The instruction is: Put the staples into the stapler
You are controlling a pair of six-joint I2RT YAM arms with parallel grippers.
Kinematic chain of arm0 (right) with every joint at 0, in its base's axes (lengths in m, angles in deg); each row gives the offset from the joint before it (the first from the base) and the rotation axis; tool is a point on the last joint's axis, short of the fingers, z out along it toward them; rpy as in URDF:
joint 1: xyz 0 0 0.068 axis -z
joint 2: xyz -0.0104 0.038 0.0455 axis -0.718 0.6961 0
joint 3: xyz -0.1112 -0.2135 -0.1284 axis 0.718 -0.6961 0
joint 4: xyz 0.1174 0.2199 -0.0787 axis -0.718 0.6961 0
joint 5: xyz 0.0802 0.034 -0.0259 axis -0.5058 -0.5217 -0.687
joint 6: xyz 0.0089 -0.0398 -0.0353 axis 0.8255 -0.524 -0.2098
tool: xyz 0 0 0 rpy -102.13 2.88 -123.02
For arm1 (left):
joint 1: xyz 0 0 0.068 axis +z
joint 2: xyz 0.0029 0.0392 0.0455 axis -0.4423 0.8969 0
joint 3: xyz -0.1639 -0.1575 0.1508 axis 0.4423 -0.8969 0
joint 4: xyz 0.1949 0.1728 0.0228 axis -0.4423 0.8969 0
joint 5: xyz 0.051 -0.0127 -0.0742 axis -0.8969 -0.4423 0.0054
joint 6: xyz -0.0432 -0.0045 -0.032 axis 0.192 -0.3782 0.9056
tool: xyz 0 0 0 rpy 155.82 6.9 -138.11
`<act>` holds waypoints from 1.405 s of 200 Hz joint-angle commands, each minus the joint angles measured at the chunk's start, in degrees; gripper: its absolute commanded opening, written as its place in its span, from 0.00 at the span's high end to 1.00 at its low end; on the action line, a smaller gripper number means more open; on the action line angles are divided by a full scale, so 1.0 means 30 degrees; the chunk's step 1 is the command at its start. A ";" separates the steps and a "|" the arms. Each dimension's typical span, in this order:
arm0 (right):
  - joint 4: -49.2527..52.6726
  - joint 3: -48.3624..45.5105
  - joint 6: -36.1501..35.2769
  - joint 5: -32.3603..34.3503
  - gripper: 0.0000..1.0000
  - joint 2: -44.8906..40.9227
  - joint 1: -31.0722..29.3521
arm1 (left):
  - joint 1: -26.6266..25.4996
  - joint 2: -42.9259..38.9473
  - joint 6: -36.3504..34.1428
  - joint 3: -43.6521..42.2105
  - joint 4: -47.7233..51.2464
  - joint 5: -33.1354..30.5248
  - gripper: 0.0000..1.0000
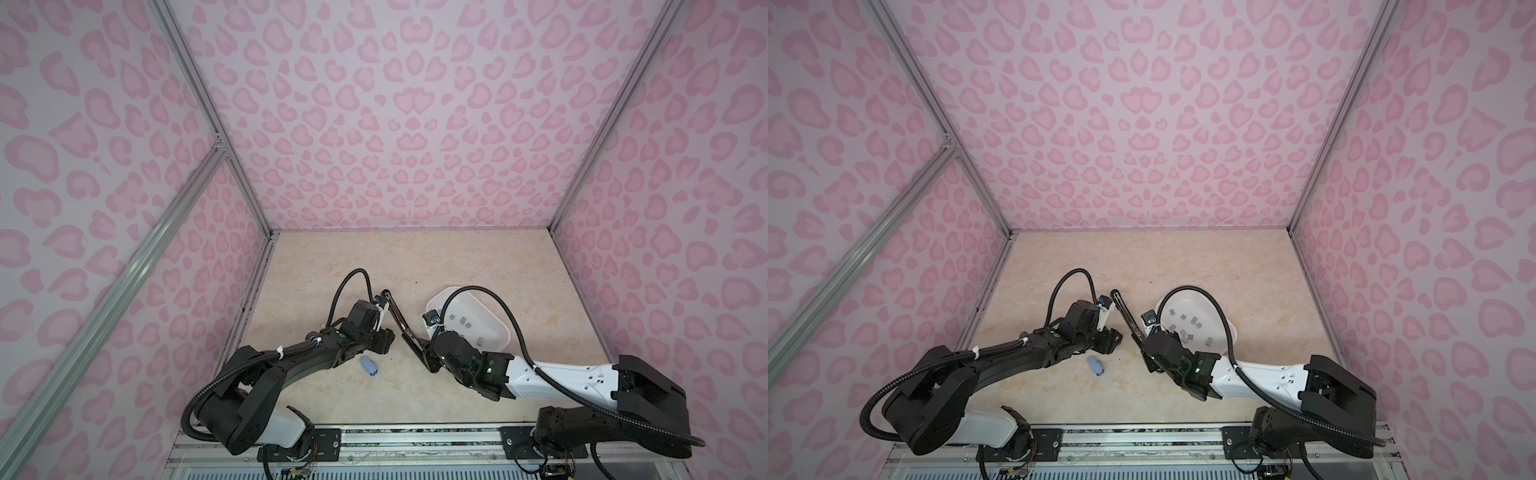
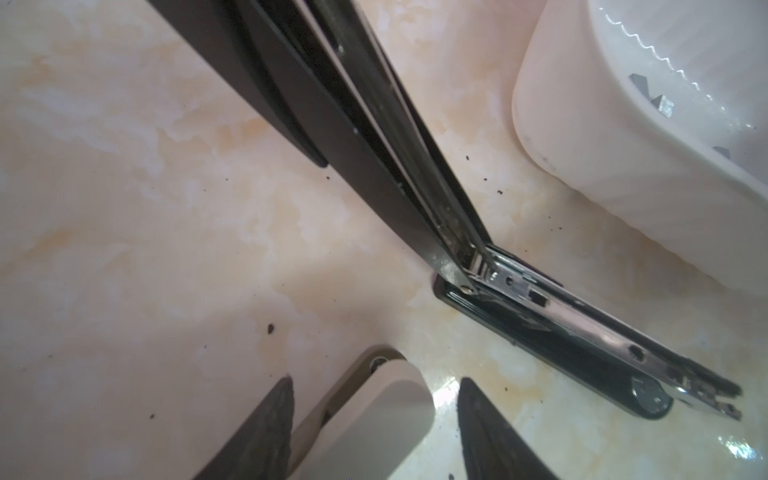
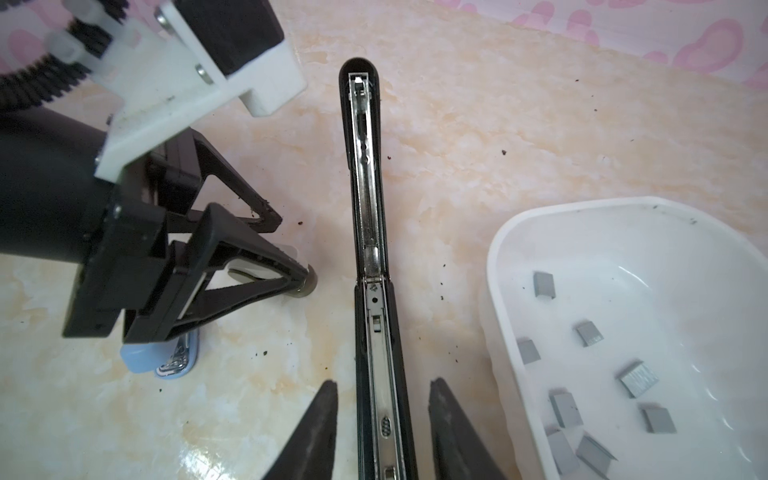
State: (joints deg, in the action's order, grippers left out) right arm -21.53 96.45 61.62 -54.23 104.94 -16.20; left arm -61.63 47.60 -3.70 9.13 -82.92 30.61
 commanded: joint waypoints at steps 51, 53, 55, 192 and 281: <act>-0.0111 -0.0358 0.0432 -0.0438 0.62 -0.0199 0.0301 | -0.0357 0.0703 0.0577 0.0763 0.0727 -0.1471 0.57; -0.0111 -0.0355 0.0445 -0.0453 0.62 -0.0221 0.0281 | -0.0379 0.0705 0.0571 0.0753 0.0752 -0.1484 0.57; -0.0111 -0.0369 0.0441 -0.0465 0.62 -0.0220 0.0277 | -0.0391 0.0728 0.0570 0.0773 0.0751 -0.1524 0.56; -0.0491 -0.0928 0.0781 -0.0678 0.62 -0.0580 0.0443 | -0.0776 0.1522 0.0774 0.1706 0.1655 -0.2111 0.71; -0.0682 -0.1163 0.0916 -0.0849 0.61 -0.0873 0.0491 | -0.0756 0.1788 0.0834 0.1895 0.1647 -0.2060 0.56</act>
State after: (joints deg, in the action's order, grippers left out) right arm -22.23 93.35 63.79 -56.73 102.36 -14.73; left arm -63.96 52.28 -1.23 14.07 -78.43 23.88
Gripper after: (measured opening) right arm 0.387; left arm 0.471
